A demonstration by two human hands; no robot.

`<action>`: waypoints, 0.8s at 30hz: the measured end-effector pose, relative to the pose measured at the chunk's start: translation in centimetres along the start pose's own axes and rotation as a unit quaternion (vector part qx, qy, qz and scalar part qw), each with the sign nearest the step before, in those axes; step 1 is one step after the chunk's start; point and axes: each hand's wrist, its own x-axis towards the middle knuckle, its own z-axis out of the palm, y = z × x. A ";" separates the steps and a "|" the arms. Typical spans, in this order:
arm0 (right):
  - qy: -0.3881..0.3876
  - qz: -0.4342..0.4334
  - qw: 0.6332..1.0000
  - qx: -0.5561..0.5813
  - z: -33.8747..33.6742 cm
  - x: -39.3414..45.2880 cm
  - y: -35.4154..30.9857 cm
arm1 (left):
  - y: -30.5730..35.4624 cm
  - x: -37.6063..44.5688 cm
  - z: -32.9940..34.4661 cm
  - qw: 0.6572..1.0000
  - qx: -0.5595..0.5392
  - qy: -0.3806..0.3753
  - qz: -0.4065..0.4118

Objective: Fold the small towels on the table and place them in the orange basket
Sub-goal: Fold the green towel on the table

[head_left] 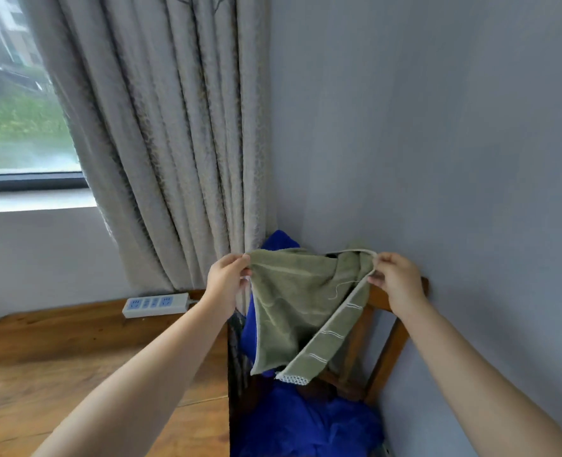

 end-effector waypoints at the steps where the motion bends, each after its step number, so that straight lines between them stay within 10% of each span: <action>1: 0.006 -0.006 1.000 0.009 0.5 -1.1 -0.6 | 0.9 -0.9 -1.1 0.999 -0.031 0.001 0.010; 14: -0.114 -0.067 0.979 -0.156 12.9 -19.4 -1.2 | 4.8 -14.0 -23.2 0.994 0.028 0.070 -0.084; 24: -0.239 0.162 0.948 -0.137 23.9 -24.4 4.1 | 1.5 -18.2 -43.3 0.949 0.028 0.306 -0.069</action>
